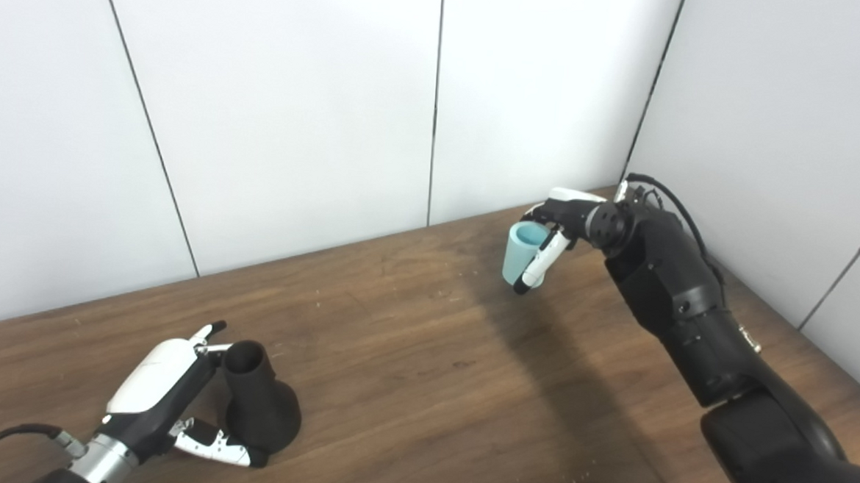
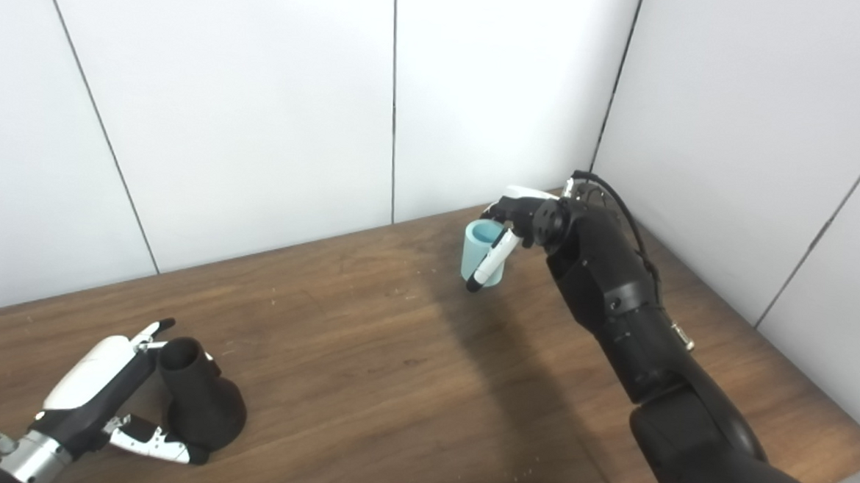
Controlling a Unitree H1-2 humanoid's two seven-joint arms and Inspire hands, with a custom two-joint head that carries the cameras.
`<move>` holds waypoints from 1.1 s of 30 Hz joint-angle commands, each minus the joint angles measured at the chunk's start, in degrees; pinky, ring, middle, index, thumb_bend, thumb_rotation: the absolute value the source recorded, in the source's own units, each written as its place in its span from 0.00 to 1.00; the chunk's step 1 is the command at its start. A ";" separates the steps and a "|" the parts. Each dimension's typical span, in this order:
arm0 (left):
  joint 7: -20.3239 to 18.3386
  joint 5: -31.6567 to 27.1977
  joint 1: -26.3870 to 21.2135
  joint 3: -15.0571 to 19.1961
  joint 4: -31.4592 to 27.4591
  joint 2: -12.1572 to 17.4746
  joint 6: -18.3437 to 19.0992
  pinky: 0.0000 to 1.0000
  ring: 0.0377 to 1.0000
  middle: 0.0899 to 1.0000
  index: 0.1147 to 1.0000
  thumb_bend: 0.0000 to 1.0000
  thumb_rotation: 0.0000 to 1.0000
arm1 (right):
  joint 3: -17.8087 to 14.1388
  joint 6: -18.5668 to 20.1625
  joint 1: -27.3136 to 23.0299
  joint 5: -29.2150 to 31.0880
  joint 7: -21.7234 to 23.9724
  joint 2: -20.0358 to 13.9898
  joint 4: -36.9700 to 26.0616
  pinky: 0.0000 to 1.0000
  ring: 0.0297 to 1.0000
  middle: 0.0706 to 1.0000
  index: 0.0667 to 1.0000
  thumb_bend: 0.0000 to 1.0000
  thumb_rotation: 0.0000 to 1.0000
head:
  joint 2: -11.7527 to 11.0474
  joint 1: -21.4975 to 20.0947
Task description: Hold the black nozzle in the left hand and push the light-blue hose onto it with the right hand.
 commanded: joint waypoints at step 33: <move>-5.72 1.13 2.03 0.16 -0.48 3.37 2.18 1.00 0.63 0.42 0.42 0.53 0.00 | 5.31 -3.63 -0.09 8.12 -23.26 -2.05 1.57 0.63 0.74 0.76 0.76 0.87 0.11 | 2.23 0.65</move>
